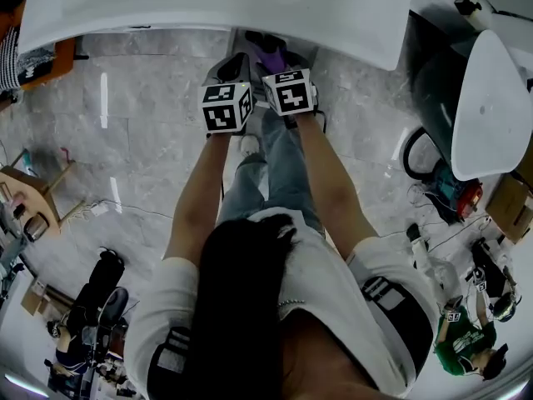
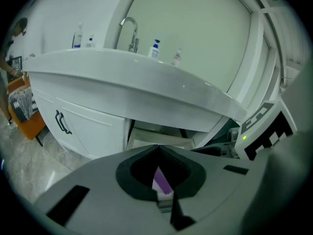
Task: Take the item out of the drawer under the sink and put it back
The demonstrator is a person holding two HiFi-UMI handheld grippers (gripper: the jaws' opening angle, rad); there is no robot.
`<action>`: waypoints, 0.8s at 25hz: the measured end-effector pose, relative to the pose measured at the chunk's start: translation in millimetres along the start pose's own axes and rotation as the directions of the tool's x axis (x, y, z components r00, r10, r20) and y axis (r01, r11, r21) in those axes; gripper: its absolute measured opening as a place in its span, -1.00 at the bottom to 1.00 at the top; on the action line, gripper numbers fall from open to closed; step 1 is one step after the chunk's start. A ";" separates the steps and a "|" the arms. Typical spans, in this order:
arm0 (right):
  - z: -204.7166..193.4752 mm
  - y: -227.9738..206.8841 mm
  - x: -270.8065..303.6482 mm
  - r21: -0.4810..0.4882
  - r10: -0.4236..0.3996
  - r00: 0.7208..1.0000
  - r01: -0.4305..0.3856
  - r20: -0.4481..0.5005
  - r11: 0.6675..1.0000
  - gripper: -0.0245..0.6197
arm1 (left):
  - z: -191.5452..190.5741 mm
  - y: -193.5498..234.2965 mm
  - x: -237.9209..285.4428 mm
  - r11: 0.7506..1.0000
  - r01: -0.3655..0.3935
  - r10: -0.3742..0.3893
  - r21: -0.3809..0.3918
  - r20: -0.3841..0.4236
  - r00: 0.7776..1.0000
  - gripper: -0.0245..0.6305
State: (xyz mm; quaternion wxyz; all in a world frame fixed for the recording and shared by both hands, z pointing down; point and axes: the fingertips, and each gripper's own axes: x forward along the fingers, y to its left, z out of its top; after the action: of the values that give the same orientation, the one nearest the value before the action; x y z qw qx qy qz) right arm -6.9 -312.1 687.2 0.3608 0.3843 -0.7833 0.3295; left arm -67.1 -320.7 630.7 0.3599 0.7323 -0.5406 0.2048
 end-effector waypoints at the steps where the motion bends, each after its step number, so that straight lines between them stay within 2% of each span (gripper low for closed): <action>1: -2.9 -0.3 5.2 0.005 0.007 1.000 -0.007 -0.011 1.000 -0.02 | -0.9 2.0 3.2 1.000 -0.004 0.004 -0.004 -0.003 1.000 -0.91; 4: -11.7 -0.3 21.4 0.017 0.029 0.999 -0.028 -0.035 0.999 -0.01 | -7.2 6.8 9.9 1.000 -0.021 0.020 -0.021 -0.018 1.000 -0.91; 9: -21.3 -12.8 42.8 -0.013 -0.010 0.997 0.009 -0.075 1.000 -0.01 | -9.7 13.3 20.3 0.999 -0.036 0.035 -0.036 -0.019 0.999 -0.91; 15: -27.2 -18.3 63.2 -0.008 -0.006 0.993 0.005 -0.115 1.000 0.01 | -16.1 32.7 24.0 0.993 -0.079 0.078 -0.090 -0.014 0.997 -0.91; 20: -30.1 -17.7 75.6 -0.026 0.002 0.990 -0.006 -0.138 1.000 0.01 | -21.8 36.5 28.5 0.993 -0.071 0.069 -0.097 -0.029 0.997 -0.91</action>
State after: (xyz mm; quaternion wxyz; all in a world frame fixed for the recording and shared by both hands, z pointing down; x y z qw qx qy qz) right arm -16.2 -324.4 769.1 0.4185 0.3541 -0.7617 0.3455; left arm -89.9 -328.4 675.8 0.3948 0.6917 -0.5707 0.1999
